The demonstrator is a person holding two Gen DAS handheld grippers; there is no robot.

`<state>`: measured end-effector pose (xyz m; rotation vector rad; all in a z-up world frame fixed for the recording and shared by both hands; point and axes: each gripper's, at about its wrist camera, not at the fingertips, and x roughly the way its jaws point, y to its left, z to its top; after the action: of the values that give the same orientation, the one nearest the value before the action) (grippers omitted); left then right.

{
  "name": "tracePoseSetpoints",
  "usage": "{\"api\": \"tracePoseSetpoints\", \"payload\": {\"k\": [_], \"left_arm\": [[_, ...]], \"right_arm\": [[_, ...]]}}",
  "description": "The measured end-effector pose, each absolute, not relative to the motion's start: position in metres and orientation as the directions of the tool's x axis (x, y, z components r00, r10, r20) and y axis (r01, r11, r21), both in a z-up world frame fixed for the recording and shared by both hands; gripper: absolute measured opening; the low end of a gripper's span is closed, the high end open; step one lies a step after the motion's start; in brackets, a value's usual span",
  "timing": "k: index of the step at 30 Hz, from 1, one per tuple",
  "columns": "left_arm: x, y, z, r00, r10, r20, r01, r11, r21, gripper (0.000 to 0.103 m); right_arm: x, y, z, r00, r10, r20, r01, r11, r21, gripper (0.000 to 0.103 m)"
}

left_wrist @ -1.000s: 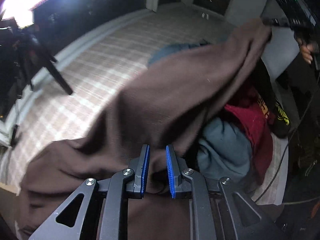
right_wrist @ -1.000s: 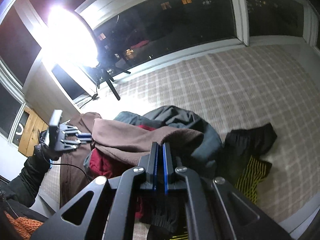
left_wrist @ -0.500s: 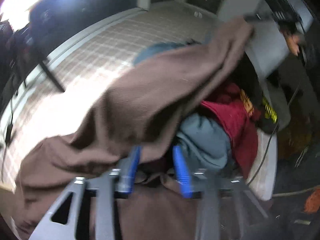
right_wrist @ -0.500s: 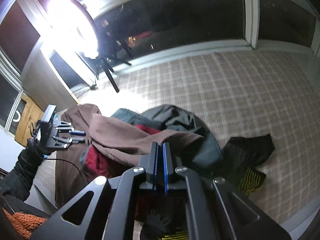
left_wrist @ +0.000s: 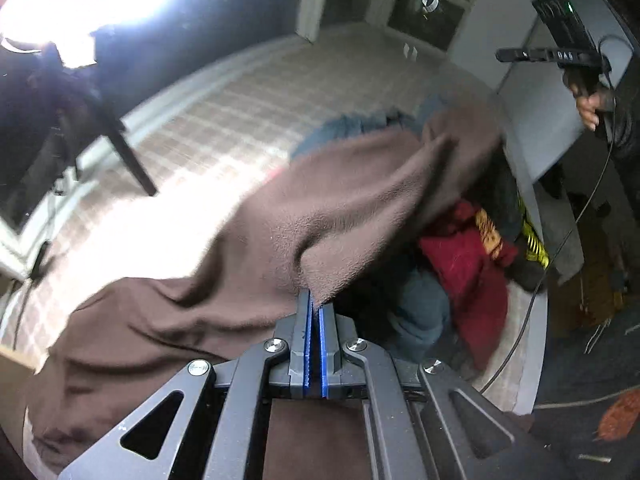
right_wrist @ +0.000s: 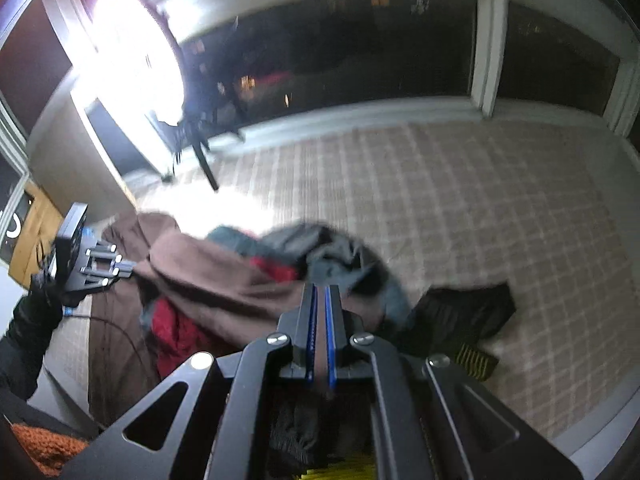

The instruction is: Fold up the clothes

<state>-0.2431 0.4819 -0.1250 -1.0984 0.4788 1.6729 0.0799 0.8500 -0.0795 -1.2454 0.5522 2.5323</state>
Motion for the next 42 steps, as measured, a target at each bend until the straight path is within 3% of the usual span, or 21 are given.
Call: {"api": "tracePoseSetpoints", "payload": {"k": [5,8,11,16,18,19,22,23,24,28,32,34,37,40,42], "left_arm": [[-0.229,0.495,-0.156,0.005,0.466,-0.885,-0.922,-0.341,-0.185,0.002],[-0.211,0.5,-0.17,0.023,0.424,-0.905,-0.938,-0.305,-0.166,0.002],[-0.21,0.502,-0.171,0.019,0.422,-0.906,-0.93,-0.326,-0.171,0.002],[-0.214,0.506,-0.165,0.008,0.419,-0.908,-0.927,-0.337,-0.163,0.002],[-0.214,0.508,-0.163,0.006,0.419,-0.908,-0.926,-0.341,-0.164,0.002],[-0.216,0.507,-0.165,0.006,0.418,-0.909,-0.925,-0.343,-0.164,0.002],[-0.219,0.504,-0.167,-0.002,0.414,-0.91,-0.923,-0.351,-0.157,0.002],[-0.221,0.504,-0.167,-0.003,0.414,-0.91,-0.922,-0.355,-0.158,0.002],[-0.222,0.503,-0.167,-0.003,0.414,-0.91,-0.92,-0.358,-0.159,0.002],[-0.226,0.5,-0.154,-0.027,0.435,-0.9,-0.914,-0.376,-0.155,0.002],[-0.221,0.488,-0.143,-0.022,0.497,-0.868,-0.899,-0.39,-0.201,0.002],[-0.211,0.491,-0.156,0.013,0.474,-0.88,-0.907,-0.365,-0.21,0.004],[-0.192,0.503,-0.184,0.039,0.376,-0.926,-0.927,-0.332,-0.173,0.01],[-0.188,0.504,-0.184,0.04,0.354,-0.934,-0.926,-0.338,-0.168,0.014],[-0.196,0.495,-0.17,0.042,0.387,-0.921,-0.912,-0.362,-0.194,0.018]], "right_arm": [[0.078,0.831,-0.109,-0.552,-0.014,-0.834,-0.353,-0.902,0.249,0.007],[0.08,0.833,-0.154,-0.511,-0.078,-0.856,-0.422,-0.845,0.329,0.032],[0.086,0.843,-0.19,-0.514,-0.146,-0.845,-0.487,-0.761,0.428,0.034],[0.09,0.851,-0.189,-0.546,-0.158,-0.822,-0.488,-0.738,0.466,0.034],[0.09,0.856,-0.19,-0.54,-0.154,-0.828,-0.501,-0.732,0.463,0.047],[0.089,0.858,-0.192,-0.525,-0.155,-0.837,-0.508,-0.732,0.455,0.048],[0.085,0.852,-0.198,-0.509,-0.179,-0.842,-0.482,-0.751,0.452,0.046],[0.084,0.848,-0.2,-0.51,-0.192,-0.838,-0.462,-0.761,0.455,0.028],[0.08,0.843,-0.2,-0.503,-0.197,-0.842,-0.44,-0.78,0.445,0.004],[0.069,0.827,-0.18,-0.463,-0.136,-0.876,-0.359,-0.875,0.326,0.004],[0.091,0.83,-0.132,-0.534,-0.038,-0.845,-0.332,-0.909,0.251,0.004],[0.104,0.831,-0.132,-0.541,-0.039,-0.84,-0.331,-0.908,0.256,0.004],[0.109,0.826,-0.172,-0.423,-0.066,-0.904,-0.351,-0.907,0.231,0.005],[0.112,0.829,-0.207,-0.301,-0.067,-0.951,-0.403,-0.895,0.191,0.017],[0.122,0.838,-0.195,-0.342,-0.067,-0.937,-0.422,-0.88,0.217,0.025]]}}
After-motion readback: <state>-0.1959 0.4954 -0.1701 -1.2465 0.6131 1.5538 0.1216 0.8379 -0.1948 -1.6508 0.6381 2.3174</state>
